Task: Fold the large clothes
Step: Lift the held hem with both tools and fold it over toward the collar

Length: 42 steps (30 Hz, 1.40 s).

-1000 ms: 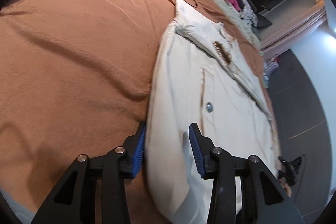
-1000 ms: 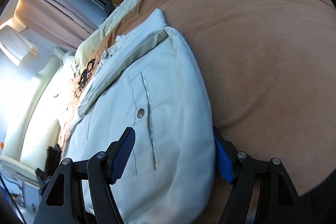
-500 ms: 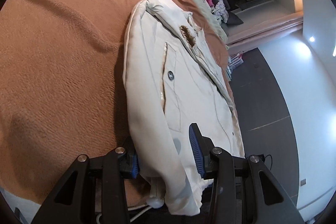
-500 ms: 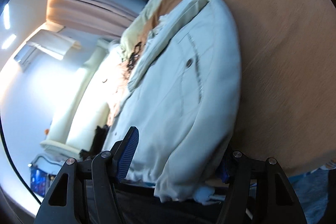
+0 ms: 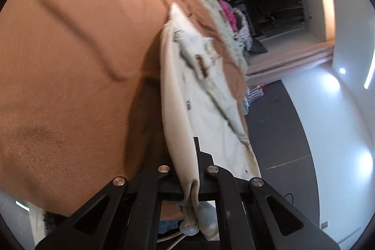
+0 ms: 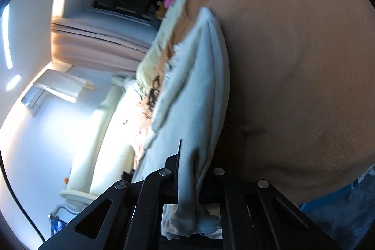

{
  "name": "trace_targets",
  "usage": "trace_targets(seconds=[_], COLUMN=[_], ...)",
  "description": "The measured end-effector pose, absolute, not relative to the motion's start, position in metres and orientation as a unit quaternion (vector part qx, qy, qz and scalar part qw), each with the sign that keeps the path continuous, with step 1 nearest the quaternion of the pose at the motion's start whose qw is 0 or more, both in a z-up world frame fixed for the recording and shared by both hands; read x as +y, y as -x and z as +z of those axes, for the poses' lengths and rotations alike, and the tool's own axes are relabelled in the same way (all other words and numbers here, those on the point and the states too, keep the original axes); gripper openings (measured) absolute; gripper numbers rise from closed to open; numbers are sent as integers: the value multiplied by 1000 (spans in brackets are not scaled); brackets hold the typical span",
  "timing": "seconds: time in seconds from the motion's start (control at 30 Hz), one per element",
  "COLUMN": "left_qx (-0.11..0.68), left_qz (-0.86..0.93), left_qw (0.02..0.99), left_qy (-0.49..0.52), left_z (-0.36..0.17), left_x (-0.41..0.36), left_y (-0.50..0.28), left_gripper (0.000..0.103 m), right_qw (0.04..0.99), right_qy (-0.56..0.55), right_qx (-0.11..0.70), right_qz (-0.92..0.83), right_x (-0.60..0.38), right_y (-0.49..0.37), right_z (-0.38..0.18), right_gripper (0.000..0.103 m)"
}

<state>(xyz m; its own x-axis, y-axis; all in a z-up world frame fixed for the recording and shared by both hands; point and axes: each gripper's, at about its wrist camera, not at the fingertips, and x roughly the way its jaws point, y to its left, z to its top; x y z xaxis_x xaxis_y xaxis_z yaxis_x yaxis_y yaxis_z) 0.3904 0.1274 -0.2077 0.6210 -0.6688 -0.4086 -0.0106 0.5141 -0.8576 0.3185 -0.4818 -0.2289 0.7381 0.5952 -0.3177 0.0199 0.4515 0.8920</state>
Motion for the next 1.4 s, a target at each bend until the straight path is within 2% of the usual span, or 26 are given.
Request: trace_targets(seconds=[0.4, 0.67, 1.1, 1.4], left_qx=[295, 256, 238, 244], left_qz=[-257, -265, -273, -265], left_qw=[793, 803, 805, 808], left_qy=[466, 469, 470, 466], left_z=[-113, -83, -96, -98], left_x=[142, 157, 173, 165], left_y=[-351, -302, -225, -230], left_gripper=[5, 5, 5, 5], right_qw=[823, 842, 845, 842], right_qy=[-454, -424, -407, -411], right_qx=[248, 198, 178, 179], right_qz=[235, 269, 298, 302], right_x=[-464, -463, -451, -456], right_y=[-291, -243, -188, -186], right_z=[-113, -54, -47, -64], right_gripper=[6, 6, 6, 6])
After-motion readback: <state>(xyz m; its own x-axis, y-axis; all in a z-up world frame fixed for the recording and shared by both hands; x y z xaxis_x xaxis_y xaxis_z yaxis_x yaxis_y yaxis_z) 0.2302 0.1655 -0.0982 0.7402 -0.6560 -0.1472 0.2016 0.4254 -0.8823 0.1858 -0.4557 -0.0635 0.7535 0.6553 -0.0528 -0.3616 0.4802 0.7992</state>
